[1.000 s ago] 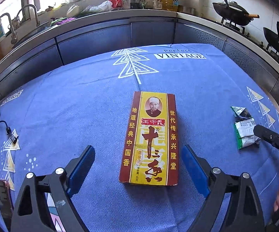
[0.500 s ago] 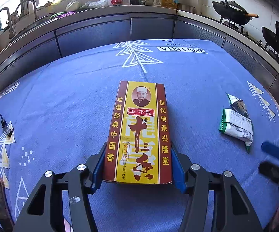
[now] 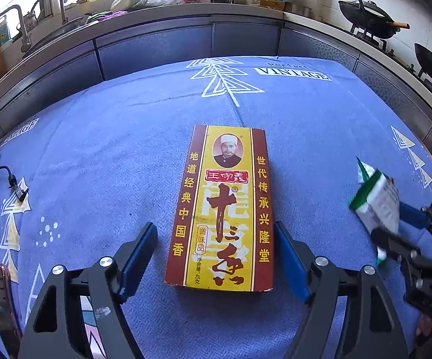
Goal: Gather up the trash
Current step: 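Grasp the red-yellow spice box with the left tool while the right tool grasps the green-white wrapper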
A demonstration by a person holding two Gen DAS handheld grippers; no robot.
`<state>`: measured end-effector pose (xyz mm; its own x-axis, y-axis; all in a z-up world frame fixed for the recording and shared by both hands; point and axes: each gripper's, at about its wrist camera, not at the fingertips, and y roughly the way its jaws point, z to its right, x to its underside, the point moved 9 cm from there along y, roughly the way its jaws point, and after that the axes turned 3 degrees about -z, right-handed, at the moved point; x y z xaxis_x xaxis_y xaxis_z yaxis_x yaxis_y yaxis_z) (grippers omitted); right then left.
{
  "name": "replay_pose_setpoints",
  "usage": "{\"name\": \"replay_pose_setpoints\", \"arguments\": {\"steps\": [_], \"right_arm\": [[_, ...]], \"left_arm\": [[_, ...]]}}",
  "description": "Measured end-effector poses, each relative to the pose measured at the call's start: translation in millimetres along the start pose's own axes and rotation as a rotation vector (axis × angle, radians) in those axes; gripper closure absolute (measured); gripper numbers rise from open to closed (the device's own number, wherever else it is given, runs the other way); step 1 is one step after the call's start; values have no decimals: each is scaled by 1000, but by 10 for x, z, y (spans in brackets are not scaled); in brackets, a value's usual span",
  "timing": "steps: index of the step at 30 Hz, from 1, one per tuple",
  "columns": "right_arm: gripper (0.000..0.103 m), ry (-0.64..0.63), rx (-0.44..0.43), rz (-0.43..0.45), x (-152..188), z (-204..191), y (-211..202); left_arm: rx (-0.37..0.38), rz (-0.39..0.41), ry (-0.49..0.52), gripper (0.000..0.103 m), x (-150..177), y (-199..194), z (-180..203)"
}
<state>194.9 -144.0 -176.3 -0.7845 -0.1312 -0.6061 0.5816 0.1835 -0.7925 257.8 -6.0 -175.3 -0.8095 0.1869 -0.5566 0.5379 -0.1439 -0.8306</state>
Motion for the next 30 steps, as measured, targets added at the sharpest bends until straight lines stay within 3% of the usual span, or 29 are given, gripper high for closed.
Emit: {"name": "replay_pose_setpoints", "arguments": {"steps": [4,6,7,12,14,20,22,27,29,30], "right_arm": [[48,-29,-46,-35,253,-330,-128],[34,-31,-68,-41,354,-404,-187],[32,-31,-80,-41,370,-438,-203],[31,-25,-82,-33,443,-403,-273],[30,-29,-83,-29,458,-397,-284],[29,-133,-43,-3,456,-473,-207],[42,-168,-24,10,441,-509,-192],[53,-119,3,31,448,-352,-231],[84,-47,16,37,373,-125,-228],[84,6,24,37,371,7,-247]], "left_arm": [[3,17,1,25,-65,-6,22],[5,17,4,28,-78,17,43],[5,12,5,32,-80,40,47],[-11,20,11,36,-80,46,44],[-11,22,5,42,-79,35,17],[-7,28,15,45,-42,5,-26],[-5,25,26,45,-6,-17,-22],[36,8,22,45,91,-100,12],[81,2,23,45,130,-155,122],[101,1,30,45,147,-179,195]]}}
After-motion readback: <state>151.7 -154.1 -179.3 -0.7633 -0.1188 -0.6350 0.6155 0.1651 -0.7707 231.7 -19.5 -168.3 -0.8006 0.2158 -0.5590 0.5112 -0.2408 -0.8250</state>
